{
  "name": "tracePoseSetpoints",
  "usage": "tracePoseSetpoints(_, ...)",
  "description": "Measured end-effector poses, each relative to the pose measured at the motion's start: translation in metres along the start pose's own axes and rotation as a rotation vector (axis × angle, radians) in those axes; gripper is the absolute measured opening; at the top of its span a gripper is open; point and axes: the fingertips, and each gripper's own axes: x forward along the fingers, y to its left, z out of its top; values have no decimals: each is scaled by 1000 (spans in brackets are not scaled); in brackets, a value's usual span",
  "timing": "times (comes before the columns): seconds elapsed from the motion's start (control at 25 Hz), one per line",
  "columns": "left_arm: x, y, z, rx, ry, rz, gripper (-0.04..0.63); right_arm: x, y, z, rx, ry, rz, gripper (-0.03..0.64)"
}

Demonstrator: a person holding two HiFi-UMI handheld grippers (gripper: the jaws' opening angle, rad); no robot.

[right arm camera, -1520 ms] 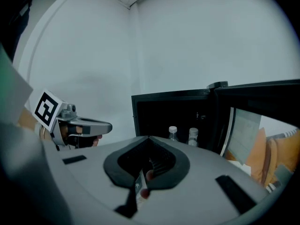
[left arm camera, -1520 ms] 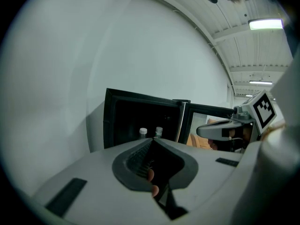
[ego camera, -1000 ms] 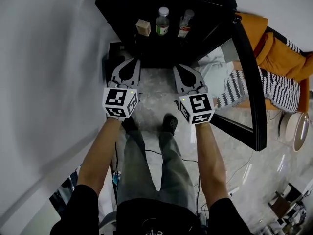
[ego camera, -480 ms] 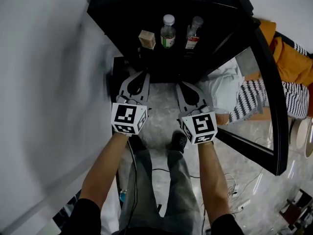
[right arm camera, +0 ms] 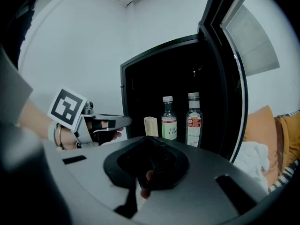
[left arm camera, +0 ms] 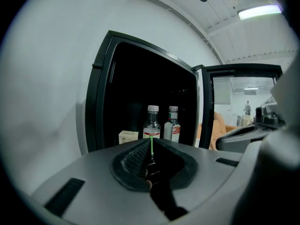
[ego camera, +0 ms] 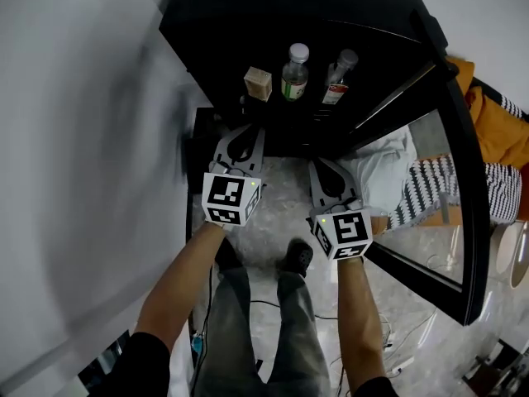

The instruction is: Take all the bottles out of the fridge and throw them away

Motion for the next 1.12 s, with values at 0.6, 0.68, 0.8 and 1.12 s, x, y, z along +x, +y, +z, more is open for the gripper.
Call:
tracePoseSetpoints(0.6,63,44,-25,-74,22,173,228,41,-9,8,-24,-9,59,2)
tracePoseSetpoints(0.68,72,47,-27,-77,25,201,253,45,-12,8,-30,-8,67,2)
tracePoseSetpoints(0.8,83,56,-31,-79,32,239,270,52,-16,10,-43,-21,82,2)
tracePoseSetpoints(1.12,102,62,-34,-41,30,269,274,65,-28,1,-57,-16,110,2)
